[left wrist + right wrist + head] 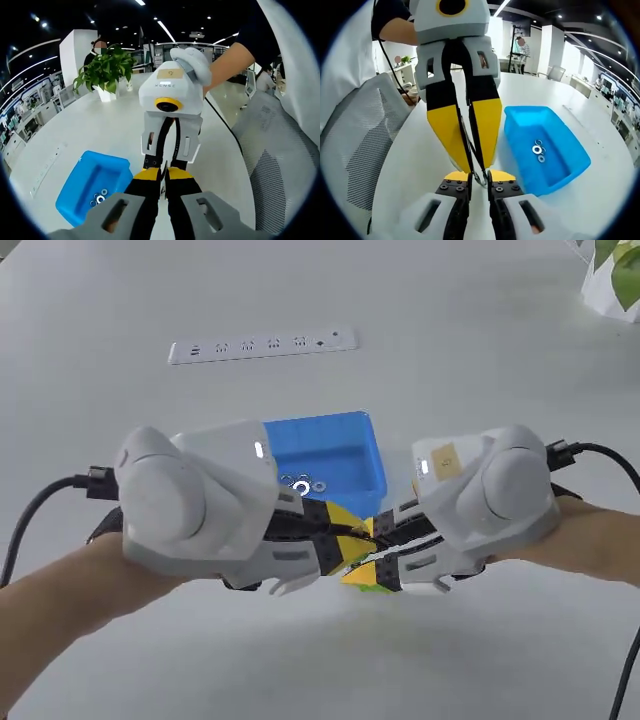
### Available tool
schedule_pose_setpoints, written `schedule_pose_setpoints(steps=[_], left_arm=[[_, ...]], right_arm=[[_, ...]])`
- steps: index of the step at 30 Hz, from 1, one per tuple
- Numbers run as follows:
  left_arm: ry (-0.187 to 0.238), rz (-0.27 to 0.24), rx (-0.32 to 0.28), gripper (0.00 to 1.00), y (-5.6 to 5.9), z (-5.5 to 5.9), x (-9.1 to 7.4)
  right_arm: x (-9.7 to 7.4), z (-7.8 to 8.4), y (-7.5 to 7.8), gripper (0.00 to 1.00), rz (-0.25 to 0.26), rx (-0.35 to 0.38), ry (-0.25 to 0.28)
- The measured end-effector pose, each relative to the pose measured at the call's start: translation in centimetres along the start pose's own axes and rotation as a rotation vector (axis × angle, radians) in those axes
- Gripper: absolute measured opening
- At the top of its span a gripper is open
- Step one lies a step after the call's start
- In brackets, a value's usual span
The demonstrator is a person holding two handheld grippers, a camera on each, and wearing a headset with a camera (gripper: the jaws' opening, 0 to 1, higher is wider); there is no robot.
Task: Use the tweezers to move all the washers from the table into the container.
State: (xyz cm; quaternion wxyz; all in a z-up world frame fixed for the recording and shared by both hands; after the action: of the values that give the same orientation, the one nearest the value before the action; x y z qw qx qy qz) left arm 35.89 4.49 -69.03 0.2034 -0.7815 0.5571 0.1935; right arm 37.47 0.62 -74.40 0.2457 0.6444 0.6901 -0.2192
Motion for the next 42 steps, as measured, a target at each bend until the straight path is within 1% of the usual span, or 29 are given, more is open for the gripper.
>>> schedule_pose_setpoints(steps=[3, 7, 8, 10, 11, 15, 16, 17, 18, 19, 20, 22, 28, 32, 37, 38, 42], left_arm=[[0.000, -0.003, 0.003, 0.07, -0.1, 0.0, 0.1], [-0.003, -0.014, -0.005, 0.07, -0.4, 0.0, 0.0], [-0.004, -0.015, -0.013, 0.07, -0.4, 0.0, 0.0], [0.001, -0.024, -0.049, 0.07, -0.5, 0.0, 0.1], [0.001, -0.020, -0.061, 0.07, -0.5, 0.1, 0.1], [-0.011, -0.020, -0.045, 0.08, -0.4, 0.3, 0.2], [-0.013, -0.013, -0.054, 0.09, -0.4, 0.3, 0.2], [-0.005, -0.007, -0.074, 0.12, -0.3, 0.3, 0.3], [-0.003, -0.005, -0.077, 0.14, -0.2, 0.3, 0.3], [-0.005, -0.001, -0.077, 0.16, -0.2, 0.3, 0.3], [-0.018, 0.007, -0.071, 0.19, 0.0, 0.4, 0.4], [-0.035, 0.008, -0.054, 0.20, 0.2, 0.6, 0.5], [-0.039, -0.003, -0.059, 0.22, 0.1, 0.7, 0.4], [-0.030, -0.016, -0.065, 0.23, -0.2, 0.5, 0.3], [-0.030, -0.014, -0.062, 0.23, -0.1, 0.4, 0.0], [-0.032, -0.016, -0.057, 0.23, -0.1, 0.4, -0.1], [-0.031, -0.023, -0.070, 0.27, 0.0, 0.5, -0.8]], right_arm=[[0.0, 0.0, 0.0, 0.12, -0.004, -0.002, 0.000], [0.0, -0.1, 0.1, 0.11, 0.006, -0.027, -0.007], [0.1, -0.1, 0.1, 0.11, 0.006, -0.027, -0.005], [0.0, -0.1, 0.2, 0.11, 0.009, -0.033, -0.001], [0.0, -0.1, 0.2, 0.11, 0.008, -0.033, -0.001], [0.1, 0.0, 0.0, 0.10, 0.017, -0.048, 0.003], [0.1, 0.0, 0.0, 0.10, 0.019, -0.053, 0.003], [0.1, 0.0, 0.1, 0.10, 0.023, -0.053, 0.003], [0.1, 0.0, 0.1, 0.10, 0.026, -0.050, 0.004], [0.0, 0.1, 0.1, 0.10, 0.027, -0.046, 0.005], [0.0, 0.1, 0.2, 0.10, 0.028, -0.045, 0.006], [0.1, 0.1, 0.1, 0.10, 0.028, -0.047, 0.005], [0.1, 0.1, 0.1, 0.10, 0.030, -0.050, 0.003], [0.1, 0.1, -0.1, 0.10, 0.026, -0.048, 0.006], [0.1, 0.1, -0.3, 0.10, 0.023, -0.042, 0.010], [0.1, 0.1, -0.3, 0.10, 0.023, -0.041, 0.010], [-0.2, -0.4, -0.5, 0.10, 0.029, -0.048, 0.014]])
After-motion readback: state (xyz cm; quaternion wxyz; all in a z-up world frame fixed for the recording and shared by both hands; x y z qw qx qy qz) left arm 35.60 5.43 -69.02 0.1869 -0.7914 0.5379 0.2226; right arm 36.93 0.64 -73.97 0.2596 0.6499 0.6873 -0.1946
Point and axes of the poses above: the centre of the closed fingertips' face, and the gripper's own axes: x roughly forward along the fingers, y roughly to its right, z roughly out of its underside, the point moved 5 cm from there along -x, roughly backward along the fingers, and after that the axes turned 2 degrees about x, right-handed, at the moved point
